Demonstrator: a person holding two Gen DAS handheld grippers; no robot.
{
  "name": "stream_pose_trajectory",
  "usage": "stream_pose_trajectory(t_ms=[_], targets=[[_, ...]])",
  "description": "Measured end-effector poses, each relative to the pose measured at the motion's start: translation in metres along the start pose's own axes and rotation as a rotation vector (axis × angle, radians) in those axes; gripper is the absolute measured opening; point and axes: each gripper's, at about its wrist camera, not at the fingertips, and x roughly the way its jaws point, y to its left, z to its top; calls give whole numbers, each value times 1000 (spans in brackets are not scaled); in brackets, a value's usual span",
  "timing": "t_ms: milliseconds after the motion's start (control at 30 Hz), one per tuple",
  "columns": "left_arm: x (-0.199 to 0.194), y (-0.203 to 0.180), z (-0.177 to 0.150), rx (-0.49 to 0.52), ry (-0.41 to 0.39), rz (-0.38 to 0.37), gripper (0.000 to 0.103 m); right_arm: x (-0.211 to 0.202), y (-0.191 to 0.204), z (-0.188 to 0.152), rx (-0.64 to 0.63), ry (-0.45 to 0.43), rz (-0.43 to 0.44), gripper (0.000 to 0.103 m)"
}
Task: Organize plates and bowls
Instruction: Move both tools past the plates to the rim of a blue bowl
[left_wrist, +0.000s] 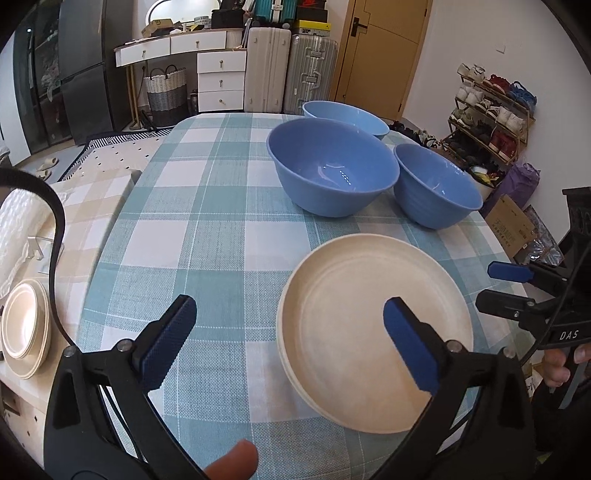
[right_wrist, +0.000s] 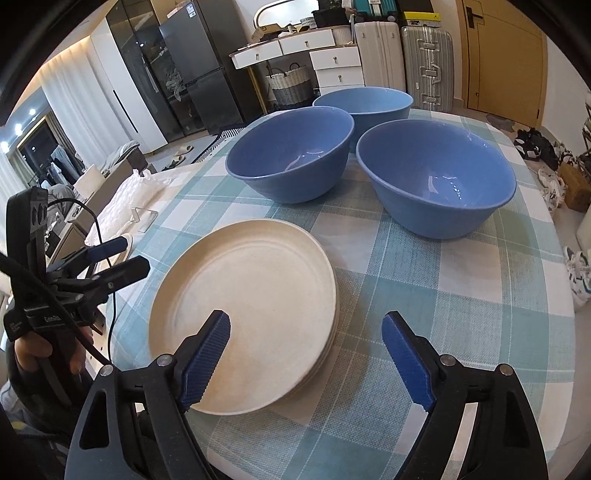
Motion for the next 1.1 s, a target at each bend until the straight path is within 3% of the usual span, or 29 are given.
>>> stream_pose_trajectory(t_ms=[1100], targets=[[15,-8,119,51,-49,48,100,-7,-29,89,-14,-70,35,86]])
